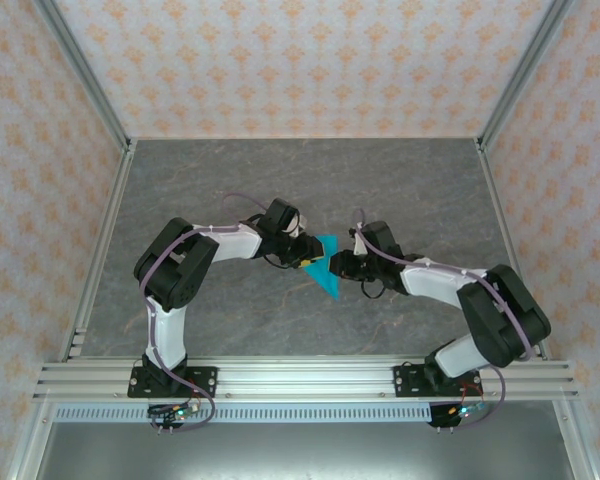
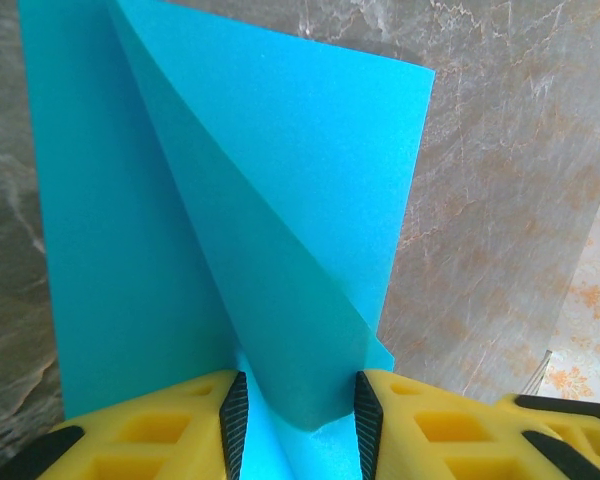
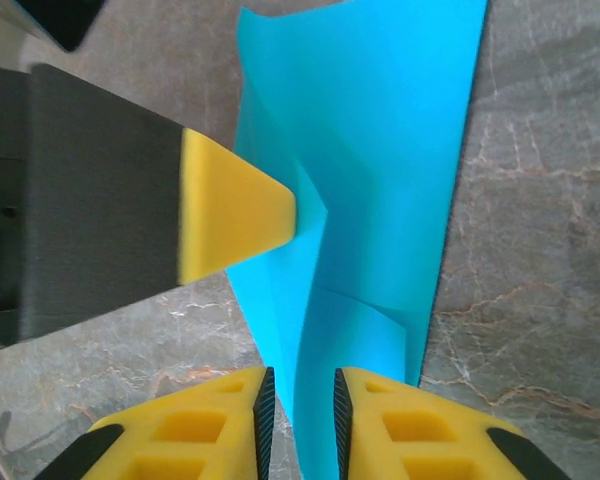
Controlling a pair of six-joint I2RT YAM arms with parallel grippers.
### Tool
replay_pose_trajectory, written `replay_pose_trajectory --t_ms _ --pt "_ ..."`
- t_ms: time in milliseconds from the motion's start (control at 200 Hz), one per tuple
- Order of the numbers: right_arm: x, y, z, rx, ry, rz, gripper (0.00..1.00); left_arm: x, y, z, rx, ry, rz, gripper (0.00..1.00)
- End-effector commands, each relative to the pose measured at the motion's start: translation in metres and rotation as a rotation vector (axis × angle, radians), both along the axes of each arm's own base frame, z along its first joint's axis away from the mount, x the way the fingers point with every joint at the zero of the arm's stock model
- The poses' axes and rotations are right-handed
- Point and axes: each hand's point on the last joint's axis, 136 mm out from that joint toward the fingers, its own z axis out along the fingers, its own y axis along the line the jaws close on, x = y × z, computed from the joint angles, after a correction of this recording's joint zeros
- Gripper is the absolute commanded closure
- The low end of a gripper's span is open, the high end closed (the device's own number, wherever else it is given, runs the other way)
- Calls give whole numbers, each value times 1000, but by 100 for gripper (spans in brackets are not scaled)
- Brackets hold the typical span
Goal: Fold a paper plane with a square sheet of paper (fold left side to right side)
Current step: Fourth fold the wing at the center of the table.
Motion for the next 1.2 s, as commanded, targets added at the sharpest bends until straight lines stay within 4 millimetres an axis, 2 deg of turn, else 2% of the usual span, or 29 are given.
replay_pose_trajectory --t_ms 0,290,621,756,1191 --pt "10 7 3 33 5 -10 74 -1 0 2 19 -9 -3 64" --pt "11 18 -2 90 34 3 75 -1 0 2 18 -10 -3 64" --pt "16 8 10 56 -22 -31 74 -1 1 2 21 -10 -2 64" --pt "17 14 15 98 -20 -21 73 -1 1 2 21 -11 -1 64" --pt "19 24 -3 124 46 -15 74 -1 1 2 20 -11 -3 64"
